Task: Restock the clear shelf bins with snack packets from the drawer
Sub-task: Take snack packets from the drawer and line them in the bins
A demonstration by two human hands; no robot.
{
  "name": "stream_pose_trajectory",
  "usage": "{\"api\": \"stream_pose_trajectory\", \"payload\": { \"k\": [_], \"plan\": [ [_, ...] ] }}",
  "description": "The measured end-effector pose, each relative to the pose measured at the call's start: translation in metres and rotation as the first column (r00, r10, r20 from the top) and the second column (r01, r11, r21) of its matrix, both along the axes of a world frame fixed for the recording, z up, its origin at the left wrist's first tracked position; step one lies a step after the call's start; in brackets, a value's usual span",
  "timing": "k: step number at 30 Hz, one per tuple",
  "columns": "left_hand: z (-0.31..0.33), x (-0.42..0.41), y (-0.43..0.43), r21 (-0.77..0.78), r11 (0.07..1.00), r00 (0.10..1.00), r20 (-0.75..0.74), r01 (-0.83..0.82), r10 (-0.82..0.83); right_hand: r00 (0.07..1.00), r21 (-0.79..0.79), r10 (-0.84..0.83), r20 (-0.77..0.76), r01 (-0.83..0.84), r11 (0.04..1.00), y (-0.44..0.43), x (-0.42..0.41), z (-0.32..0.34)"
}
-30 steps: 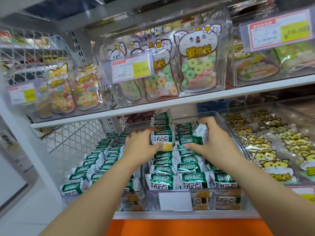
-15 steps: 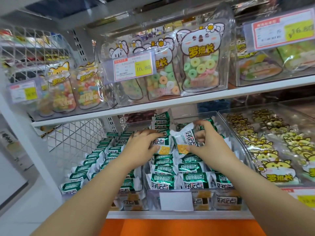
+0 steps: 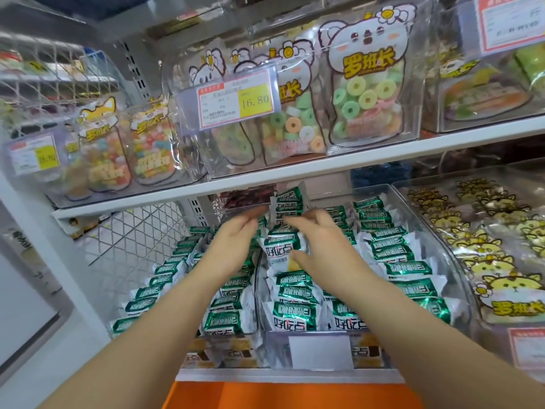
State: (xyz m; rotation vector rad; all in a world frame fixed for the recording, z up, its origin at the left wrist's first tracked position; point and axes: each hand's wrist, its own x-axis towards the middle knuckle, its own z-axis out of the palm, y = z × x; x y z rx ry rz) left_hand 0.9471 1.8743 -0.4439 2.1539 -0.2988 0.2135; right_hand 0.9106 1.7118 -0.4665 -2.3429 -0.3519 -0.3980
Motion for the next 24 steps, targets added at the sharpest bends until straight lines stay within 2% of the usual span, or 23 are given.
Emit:
{"api": "stream_pose_trajectory", "payload": {
  "k": [1, 2, 3, 5, 7, 8, 12, 15, 21, 24],
  "plan": [
    [0.001, -0.003, -0.002, 0.003, 1.0, 0.999, 0.04, -0.012, 0.012, 0.999, -0.02, -0.045, 0.022, 0.046, 0.999, 0.0, 0.002, 0.0],
    [0.002, -0.006, -0.004, 0.092, 0.996, 0.993, 0.113, 0.012, -0.022, 0.997, -0.052, -0.069, 0.031, 0.071, 0.996, -0.001, 0.004, -0.001],
    [0.001, -0.006, -0.004, 0.253, 0.967, 0.98, 0.177, 0.042, -0.089, 0.998, -0.075, -0.065, 0.021, 0.066, 0.995, -0.002, 0.006, -0.002],
    [-0.007, -0.003, -0.004, 0.609, 0.791, 0.963, 0.177, 0.056, -0.204, 0.998, -0.052, 0.007, -0.063, -0.01, 0.999, -0.005, 0.01, -0.008],
    [-0.013, -0.002, -0.006, 0.804, 0.594, 0.975, 0.115, 0.02, -0.19, 0.985, 0.005, 0.076, -0.155, -0.076, 0.997, -0.008, 0.014, -0.012],
    [-0.016, -0.001, -0.007, 0.833, 0.553, 0.974, 0.108, 0.019, -0.197, 0.979, 0.003, 0.092, -0.18, -0.093, 0.996, -0.01, 0.015, -0.011],
    [-0.012, -0.005, -0.005, 0.846, 0.532, 0.956, 0.118, 0.045, -0.269, 0.957, -0.082, 0.16, -0.242, -0.184, 0.979, -0.023, 0.016, 0.004],
    [-0.01, -0.007, -0.003, 0.87, 0.49, 0.947, 0.107, 0.057, -0.302, 0.938, -0.067, 0.193, -0.288, -0.221, 0.973, -0.023, 0.016, 0.006],
    [-0.01, -0.004, -0.007, 0.888, 0.457, 0.962, 0.075, 0.057, -0.264, 0.968, -0.171, 0.085, -0.236, -0.127, 0.977, -0.008, 0.025, -0.003],
    [-0.011, -0.007, -0.008, 0.907, 0.42, 0.967, 0.072, 0.038, -0.244, 0.953, -0.155, 0.102, -0.285, -0.151, 0.976, -0.01, 0.023, -0.007]
  ]
}}
